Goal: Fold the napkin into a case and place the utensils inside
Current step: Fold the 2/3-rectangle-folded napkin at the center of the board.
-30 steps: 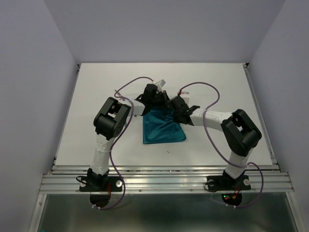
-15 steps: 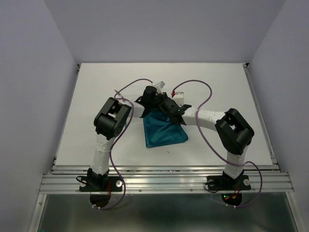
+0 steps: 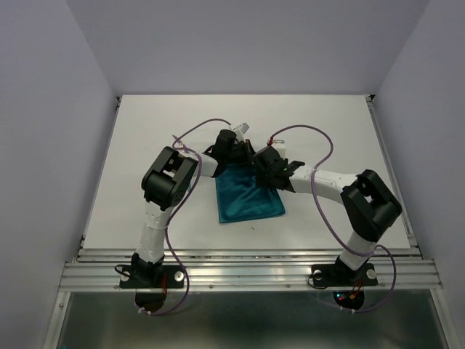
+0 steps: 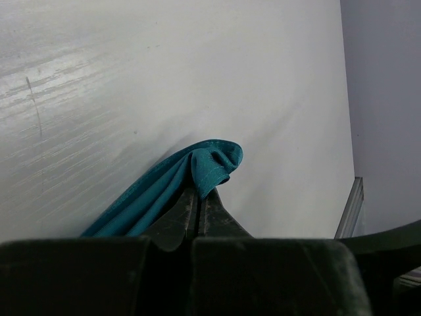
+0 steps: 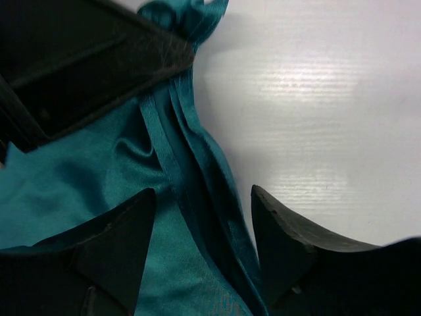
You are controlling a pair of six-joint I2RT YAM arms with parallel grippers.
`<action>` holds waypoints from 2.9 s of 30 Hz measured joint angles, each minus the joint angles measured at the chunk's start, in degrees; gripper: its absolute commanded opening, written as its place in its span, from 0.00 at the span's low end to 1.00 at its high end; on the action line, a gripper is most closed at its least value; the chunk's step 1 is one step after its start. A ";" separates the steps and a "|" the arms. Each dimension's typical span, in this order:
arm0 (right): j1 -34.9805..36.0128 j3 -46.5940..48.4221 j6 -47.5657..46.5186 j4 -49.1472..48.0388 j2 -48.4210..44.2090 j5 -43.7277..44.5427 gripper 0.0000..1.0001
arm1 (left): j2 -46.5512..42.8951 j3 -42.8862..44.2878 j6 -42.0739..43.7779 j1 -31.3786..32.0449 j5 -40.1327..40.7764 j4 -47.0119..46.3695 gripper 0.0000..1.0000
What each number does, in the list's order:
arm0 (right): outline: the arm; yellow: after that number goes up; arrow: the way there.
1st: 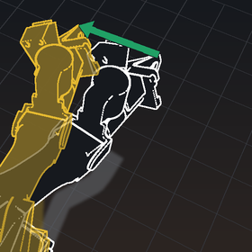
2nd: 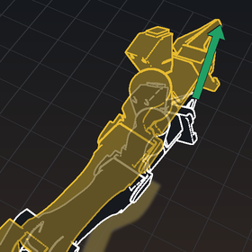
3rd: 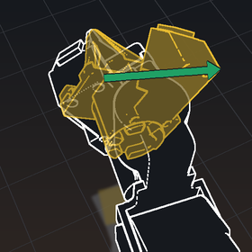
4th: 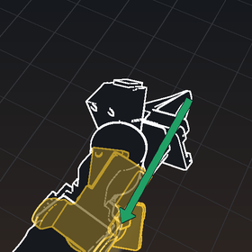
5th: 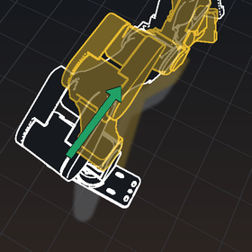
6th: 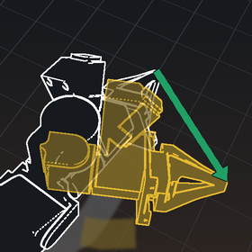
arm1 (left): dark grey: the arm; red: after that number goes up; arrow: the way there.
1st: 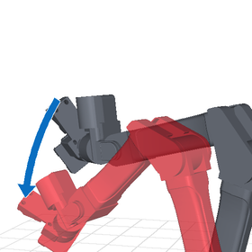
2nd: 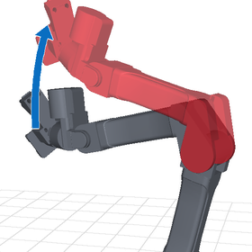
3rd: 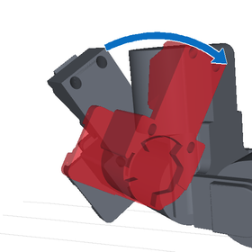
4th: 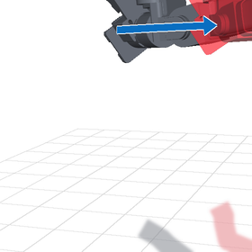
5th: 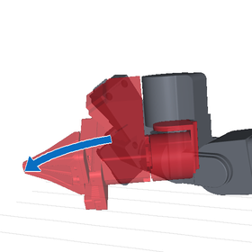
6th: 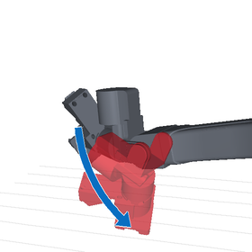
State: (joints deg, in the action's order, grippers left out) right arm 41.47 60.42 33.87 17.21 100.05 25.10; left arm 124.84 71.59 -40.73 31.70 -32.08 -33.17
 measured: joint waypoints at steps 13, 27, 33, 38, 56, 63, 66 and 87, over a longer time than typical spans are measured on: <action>-14.64 -0.35 -3.96 -9.88 -4.09 -18.51 0.69 | 0.00 0.00 0.42 -0.31 -1.16 -0.02 0.00; -14.67 -0.83 -12.09 -15.06 -1.75 -31.23 0.72 | 0.00 0.02 0.61 -0.70 -2.25 -0.02 0.00; -14.67 -1.70 -13.22 -17.55 -0.07 -32.68 0.68 | 0.00 0.02 0.57 -0.70 -2.45 -0.02 0.00; -14.43 -2.27 -14.16 -19.02 2.10 -32.63 0.66 | 0.00 0.02 0.55 -0.70 -2.49 -0.02 0.00; -12.70 -7.43 -11.82 -35.23 5.68 -31.65 0.50 | 0.00 0.00 -0.70 -1.33 -2.62 -0.59 0.00; -12.09 -8.55 -9.62 -39.06 6.58 -29.31 0.24 | 0.00 0.00 -0.72 -1.53 -2.73 -0.79 0.00; -12.09 -9.73 -8.35 -40.79 6.58 -27.96 0.12 | 0.00 0.00 -0.70 -1.42 -2.97 -0.81 0.00; -10.99 -11.61 -5.11 -43.12 6.49 -23.71 0.01 | -1.42 0.00 2.56 -1.44 -1.79 3.19 0.51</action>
State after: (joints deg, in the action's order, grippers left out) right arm 30.48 48.82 28.75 -25.91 106.54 1.39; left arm 123.42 71.59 -38.17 30.26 -33.87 -29.98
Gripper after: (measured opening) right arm 0.097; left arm 0.506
